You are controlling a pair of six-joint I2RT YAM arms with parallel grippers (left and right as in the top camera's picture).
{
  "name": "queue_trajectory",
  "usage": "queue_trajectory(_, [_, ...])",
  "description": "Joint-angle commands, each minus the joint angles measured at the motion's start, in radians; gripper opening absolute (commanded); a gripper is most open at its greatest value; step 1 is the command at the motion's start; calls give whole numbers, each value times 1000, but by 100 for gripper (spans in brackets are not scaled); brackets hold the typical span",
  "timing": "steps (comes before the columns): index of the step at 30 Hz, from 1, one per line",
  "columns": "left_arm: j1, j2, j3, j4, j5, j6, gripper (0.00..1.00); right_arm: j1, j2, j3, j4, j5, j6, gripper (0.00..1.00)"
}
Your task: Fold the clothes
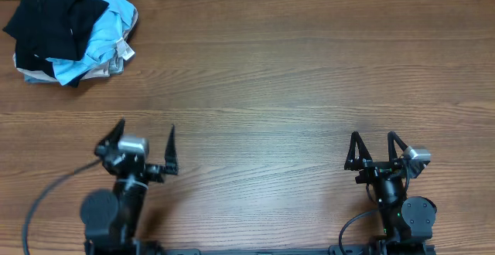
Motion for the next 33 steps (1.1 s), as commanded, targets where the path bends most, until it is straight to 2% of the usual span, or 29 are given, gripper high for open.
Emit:
queue_trajectory(1, [6, -103, -78, 16, -7, -17, 100, 6, -12, -11, 5, -8, 4, 100])
queue_trajectory(8, [6, -234, -220, 112, -48, -17, 100, 6, -12, -11, 5, -8, 4, 100])
queue_trajectory(13, [6, -245, -294, 177, -111, -65, 100, 6, -12, -11, 5, -8, 4, 100])
queue_trajectory(19, [5, -245, -303, 45, -136, -92, 100, 6, -12, -11, 5, -8, 4, 100])
queue_trajectory(33, [5, -243, -303, 54, -132, -121, 100, 6, -12, -11, 5, -8, 4, 100])
